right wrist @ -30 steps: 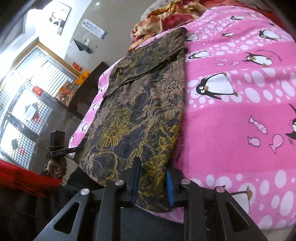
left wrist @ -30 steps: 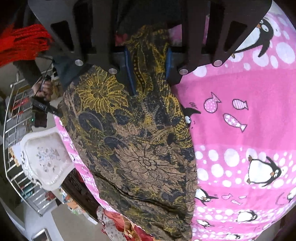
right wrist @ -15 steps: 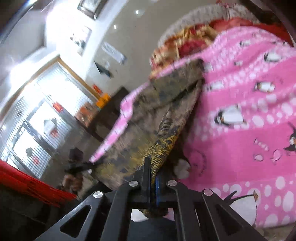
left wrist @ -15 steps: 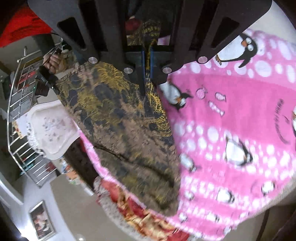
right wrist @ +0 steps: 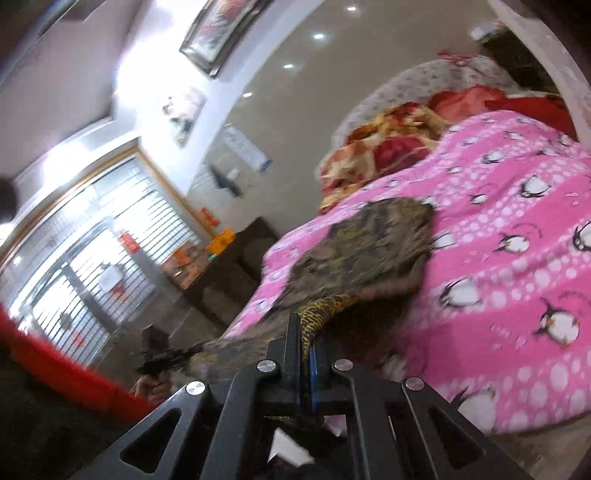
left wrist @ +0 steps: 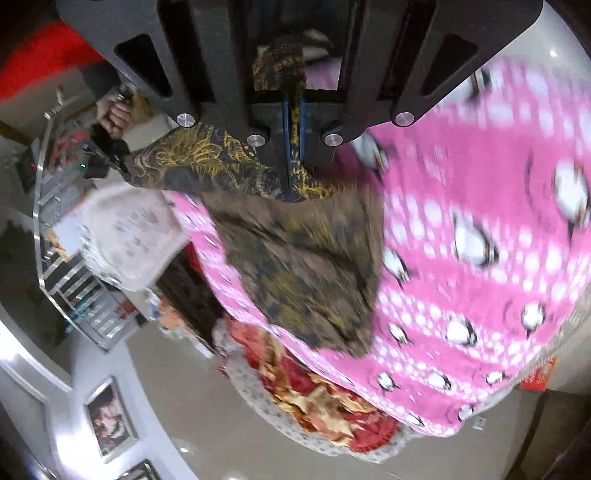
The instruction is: Fold small clothes
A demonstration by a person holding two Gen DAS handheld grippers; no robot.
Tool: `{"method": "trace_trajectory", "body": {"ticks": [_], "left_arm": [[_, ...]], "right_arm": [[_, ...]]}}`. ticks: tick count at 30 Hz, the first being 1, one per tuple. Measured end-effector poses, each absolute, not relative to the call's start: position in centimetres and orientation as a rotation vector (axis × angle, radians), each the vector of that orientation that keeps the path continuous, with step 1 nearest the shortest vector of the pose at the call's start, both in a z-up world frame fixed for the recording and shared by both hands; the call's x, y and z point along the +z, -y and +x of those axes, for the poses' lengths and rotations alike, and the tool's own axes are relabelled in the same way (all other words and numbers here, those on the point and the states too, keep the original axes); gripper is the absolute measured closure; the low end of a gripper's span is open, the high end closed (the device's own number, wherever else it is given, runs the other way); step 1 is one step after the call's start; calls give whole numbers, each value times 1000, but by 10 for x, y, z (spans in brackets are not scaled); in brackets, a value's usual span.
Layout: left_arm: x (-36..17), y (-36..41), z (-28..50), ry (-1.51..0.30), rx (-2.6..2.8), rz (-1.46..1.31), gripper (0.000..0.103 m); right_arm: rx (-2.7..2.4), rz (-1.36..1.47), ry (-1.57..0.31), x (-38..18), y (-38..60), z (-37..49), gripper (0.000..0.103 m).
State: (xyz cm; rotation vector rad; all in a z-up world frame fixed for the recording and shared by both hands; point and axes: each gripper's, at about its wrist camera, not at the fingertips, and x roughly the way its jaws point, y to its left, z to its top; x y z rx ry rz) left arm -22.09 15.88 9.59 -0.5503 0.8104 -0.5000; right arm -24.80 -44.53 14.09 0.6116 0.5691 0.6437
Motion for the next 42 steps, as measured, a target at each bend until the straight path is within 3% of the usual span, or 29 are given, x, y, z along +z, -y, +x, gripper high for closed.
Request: {"method": "trace_trajectory", "body": {"ticks": [10,17,23,28,31,32,34,38,42], "left_arm": [[99,-144,-39,-795,-384,-429,101],[78,-132,70,-891,-332,-341,101],[35,-110,111,-1007,-285,-177,97],[22,-115,112,-1025,-302,-209,97],[27,-123,109,-1043,-306,-223,95],[31,-127,106,-1039,-284,-220,92],[41,-136,96,-1008,-231,-223,58],[74,-147,59,-864,-152,-232,57],[84,-86,30,-841,-292,-110,57]], "right_arm": [[389,545,-697,121,422,-52,100],[297,463,-783,110,409,43,100],[216,441,-891,74,407,89,100],[212,494,-987,40,409,104,100],[240,590,-988,42,420,102,92],[249,602,-986,45,423,100,87],[228,593,-952,61,430,91,80],[171,545,-837,103,442,62,71],[263,422,-801,125,410,34,71]]}}
